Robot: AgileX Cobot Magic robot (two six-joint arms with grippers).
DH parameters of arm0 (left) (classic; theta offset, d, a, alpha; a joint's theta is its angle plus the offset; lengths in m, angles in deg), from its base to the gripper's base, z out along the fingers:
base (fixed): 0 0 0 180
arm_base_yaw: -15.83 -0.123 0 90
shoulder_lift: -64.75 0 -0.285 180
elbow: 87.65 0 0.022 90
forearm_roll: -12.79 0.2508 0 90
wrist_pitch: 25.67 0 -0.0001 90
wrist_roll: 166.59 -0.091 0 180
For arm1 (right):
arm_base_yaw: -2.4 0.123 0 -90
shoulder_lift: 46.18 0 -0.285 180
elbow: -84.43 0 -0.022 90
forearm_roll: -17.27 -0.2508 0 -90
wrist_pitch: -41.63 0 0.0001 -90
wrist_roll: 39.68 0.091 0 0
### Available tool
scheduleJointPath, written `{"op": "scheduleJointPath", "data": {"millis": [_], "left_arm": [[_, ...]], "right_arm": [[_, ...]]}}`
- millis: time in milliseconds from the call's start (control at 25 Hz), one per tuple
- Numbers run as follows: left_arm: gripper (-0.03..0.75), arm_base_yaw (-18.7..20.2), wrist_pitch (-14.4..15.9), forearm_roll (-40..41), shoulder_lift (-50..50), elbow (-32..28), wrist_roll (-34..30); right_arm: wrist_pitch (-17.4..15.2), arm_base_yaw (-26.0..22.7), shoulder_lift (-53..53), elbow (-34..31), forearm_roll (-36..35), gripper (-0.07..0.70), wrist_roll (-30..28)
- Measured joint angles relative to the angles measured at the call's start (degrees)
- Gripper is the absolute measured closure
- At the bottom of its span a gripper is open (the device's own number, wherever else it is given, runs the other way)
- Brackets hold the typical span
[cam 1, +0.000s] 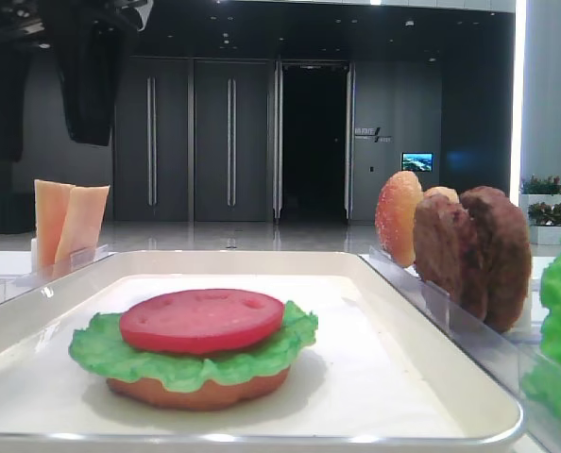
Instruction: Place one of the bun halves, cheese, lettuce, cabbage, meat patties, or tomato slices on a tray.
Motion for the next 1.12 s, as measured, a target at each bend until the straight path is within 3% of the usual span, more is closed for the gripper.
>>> {"op": "scheduleJointPath", "data": {"millis": [240,400,920,1120], "left_arm": [[0.125,0.0,0.12,2.83,-0.98,0.0,0.19],[0.125,-2.19,0.16,3.66,-2.88,0.0,0.2],[0.15,-22.25,0.55,4.54,-12.02,-0.56,-4.23],[0.159,-27.91,0.72,4.8,-13.36,-0.56,-6.06]], "right_arm": [[0.0,0.0,0.0,0.0,0.0,0.206,0.0],[0.0,0.0,0.0,0.0,0.0,0.206,0.0],[0.0,0.0,0.0,0.0,0.0,0.206,0.0],[0.0,0.0,0.0,0.0,0.0,0.206,0.0]]}}
